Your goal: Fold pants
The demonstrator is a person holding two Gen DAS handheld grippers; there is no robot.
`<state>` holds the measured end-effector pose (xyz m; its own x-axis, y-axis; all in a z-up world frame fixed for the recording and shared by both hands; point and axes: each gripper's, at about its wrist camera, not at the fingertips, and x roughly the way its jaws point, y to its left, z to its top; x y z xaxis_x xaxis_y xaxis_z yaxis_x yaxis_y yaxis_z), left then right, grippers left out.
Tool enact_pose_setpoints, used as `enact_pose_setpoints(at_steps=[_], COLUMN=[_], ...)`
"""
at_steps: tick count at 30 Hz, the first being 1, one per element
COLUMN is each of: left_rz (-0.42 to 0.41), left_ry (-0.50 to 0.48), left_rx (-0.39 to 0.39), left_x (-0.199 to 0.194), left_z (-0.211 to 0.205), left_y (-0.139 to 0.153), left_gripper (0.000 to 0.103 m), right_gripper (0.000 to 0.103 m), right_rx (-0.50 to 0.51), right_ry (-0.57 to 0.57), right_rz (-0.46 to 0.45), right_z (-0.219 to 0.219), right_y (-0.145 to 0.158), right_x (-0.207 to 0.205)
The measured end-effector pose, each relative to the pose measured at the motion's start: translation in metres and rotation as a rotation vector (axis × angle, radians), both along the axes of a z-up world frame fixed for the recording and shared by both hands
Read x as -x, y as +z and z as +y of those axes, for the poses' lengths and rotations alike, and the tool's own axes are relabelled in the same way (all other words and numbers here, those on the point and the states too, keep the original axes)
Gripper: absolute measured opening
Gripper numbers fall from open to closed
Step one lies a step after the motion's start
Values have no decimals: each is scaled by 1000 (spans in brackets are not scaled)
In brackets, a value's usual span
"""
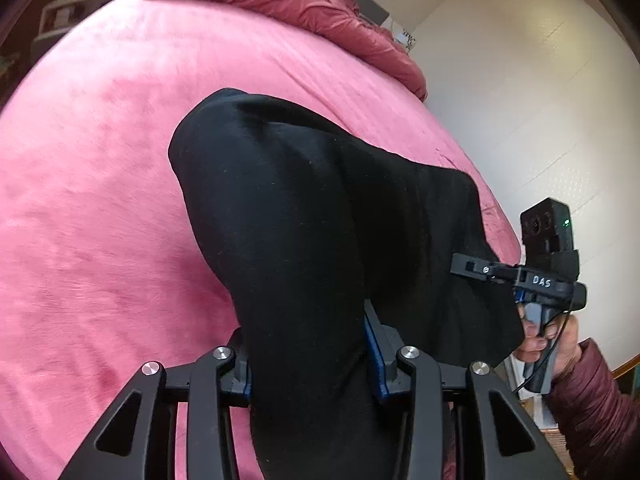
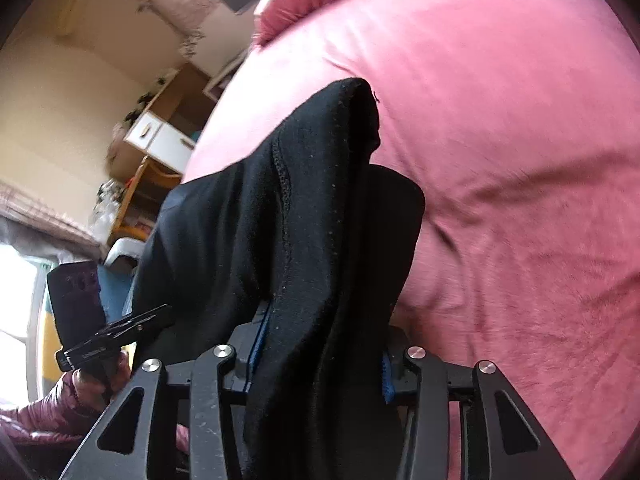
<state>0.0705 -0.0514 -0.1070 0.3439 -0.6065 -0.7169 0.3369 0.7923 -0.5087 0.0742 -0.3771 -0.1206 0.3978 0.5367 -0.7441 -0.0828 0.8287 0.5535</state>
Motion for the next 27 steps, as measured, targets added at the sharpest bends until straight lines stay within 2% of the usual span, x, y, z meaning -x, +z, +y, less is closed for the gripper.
enact_pose_setpoints(at_steps=[3,6,12,16,18,19,20,21,23,25,27], left_rz=[-36,-79,-94,-58,9,60,98,110,126,111,82], left_ry=[22,49,141,185,206,222,244,268,292,296,301], left_rx=[-4,-25,-61,-72,-81,-81,-93,-70,-16,-21,-60], left_x=[-5,-25,-87,-116,-128,-136,-140,-141,-139,-135,-127], left_z=[19,38,77,89,90,97,101,106,112,114,114], left_y=[14,30,39,28,9,-5,-20,-29,-34,-32,-27], left_gripper=[42,42,42,43,46,53,65,70,73,73,73], right_gripper=[44,44,44,45,46,49,52,61,63,63,64], right_rx=[2,-10,-18,-2,8,29,53,61,-5,1,12], right_ry=[40,72,118,137,144,143,135,119,73,78,74], right_rz=[-35,-66,-69,-42,-15,20,46,64,69,41,42], right_z=[19,37,79,101,110,114,116,116,107,107,108], right_y=[16,27,31,22,10,-5,-16,-27,-41,-39,-37], right_x=[-10,-38,-127,-173,-190,-198,-202,-205,-203,-199,-197])
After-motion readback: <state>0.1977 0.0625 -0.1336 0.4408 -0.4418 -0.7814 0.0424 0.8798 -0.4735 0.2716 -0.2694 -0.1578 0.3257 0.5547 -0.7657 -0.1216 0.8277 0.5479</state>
